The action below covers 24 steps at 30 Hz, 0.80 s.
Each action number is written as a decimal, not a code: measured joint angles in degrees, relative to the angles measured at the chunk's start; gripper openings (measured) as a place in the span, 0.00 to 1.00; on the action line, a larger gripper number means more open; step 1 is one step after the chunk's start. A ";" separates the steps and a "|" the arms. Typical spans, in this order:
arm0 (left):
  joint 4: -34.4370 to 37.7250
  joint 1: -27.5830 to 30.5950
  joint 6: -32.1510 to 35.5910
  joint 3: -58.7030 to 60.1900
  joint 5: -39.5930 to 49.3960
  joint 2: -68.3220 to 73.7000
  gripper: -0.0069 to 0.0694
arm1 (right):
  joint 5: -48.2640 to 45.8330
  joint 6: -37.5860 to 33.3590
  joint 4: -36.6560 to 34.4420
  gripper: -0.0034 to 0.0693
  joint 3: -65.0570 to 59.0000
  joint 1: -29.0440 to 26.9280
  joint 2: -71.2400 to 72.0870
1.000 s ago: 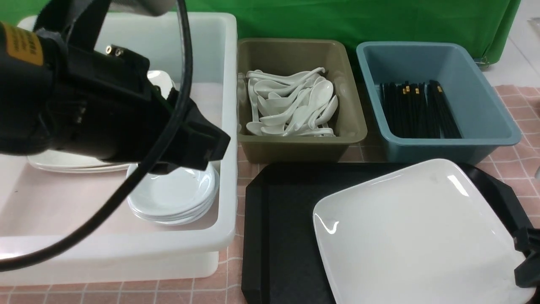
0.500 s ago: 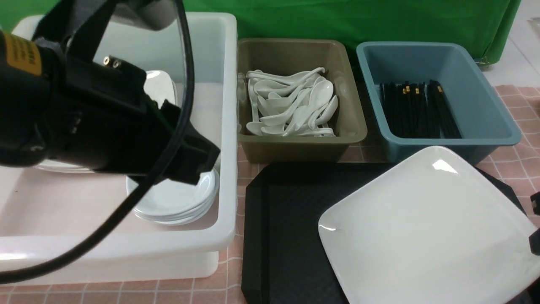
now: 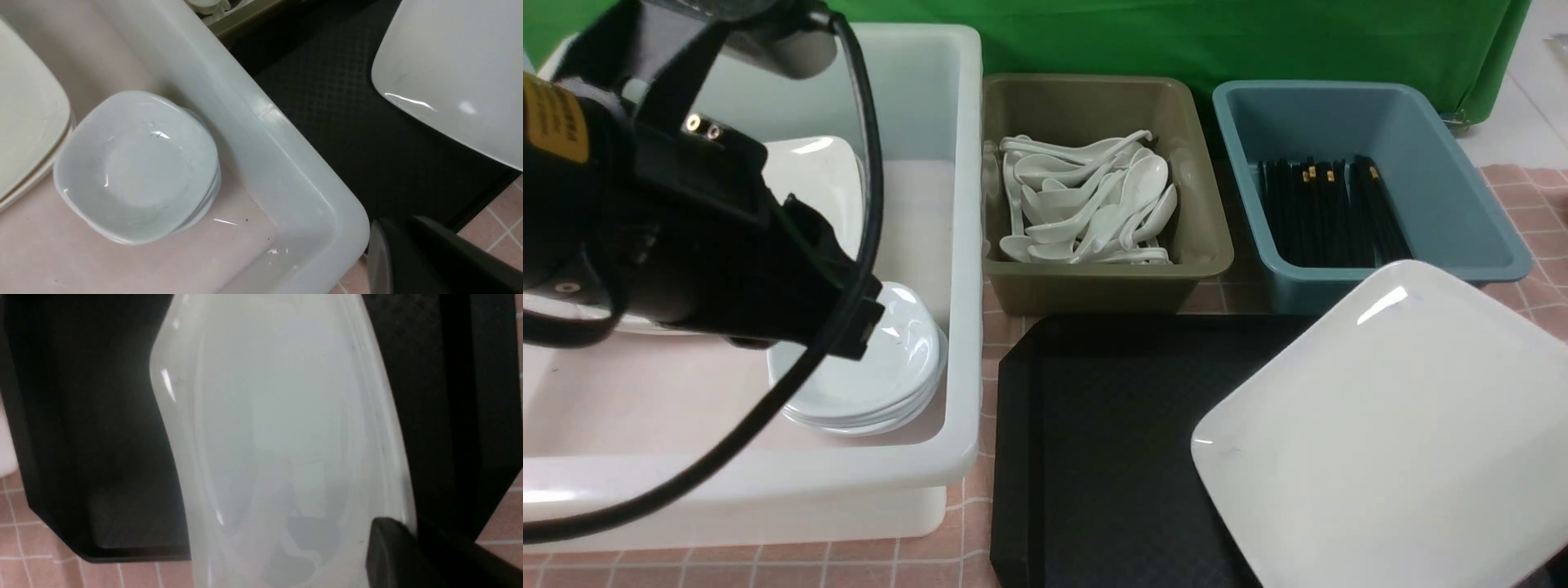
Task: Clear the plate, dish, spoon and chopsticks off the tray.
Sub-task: Use the right arm to grab a plate from the dinner plate, then use the right arm to put the plate into the large storage box on the left
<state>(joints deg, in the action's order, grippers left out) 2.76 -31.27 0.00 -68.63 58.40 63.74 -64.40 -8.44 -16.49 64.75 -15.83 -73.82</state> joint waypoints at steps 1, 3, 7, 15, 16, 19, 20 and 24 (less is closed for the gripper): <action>-0.29 0.00 -0.48 0.00 0.00 0.00 0.11 | 0.00 -0.58 -0.83 0.17 0.04 -0.69 0.00; -1.28 0.00 -0.69 0.00 0.18 0.00 0.11 | 0.00 -2.02 -3.60 0.17 0.07 -2.74 0.00; -2.76 0.00 -1.63 0.00 0.18 0.00 0.11 | 0.00 -3.49 -7.74 0.17 0.18 -3.96 0.00; -4.47 5.63 -3.20 -0.45 0.41 0.00 0.11 | -0.02 -5.24 -10.18 0.17 1.95 -3.96 0.00; -3.66 7.91 -2.30 -0.81 0.57 0.00 0.11 | -0.07 -5.42 -10.47 0.17 3.09 -3.96 0.00; 0.81 14.86 1.47 -1.49 0.81 0.00 0.11 | -0.07 -5.59 -10.98 0.17 5.42 -3.96 0.00; 6.22 20.13 5.68 -1.72 0.96 0.00 0.11 | -0.09 -5.49 -11.52 0.17 7.23 -3.96 0.00; 15.90 30.25 13.23 -1.83 2.14 0.00 0.11 | -0.13 -5.38 -12.93 0.17 10.35 -3.97 0.00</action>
<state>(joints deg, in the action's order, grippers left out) 18.65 -1.02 13.23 -70.46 60.54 63.74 -64.53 -13.83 -29.41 75.10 -19.79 -73.82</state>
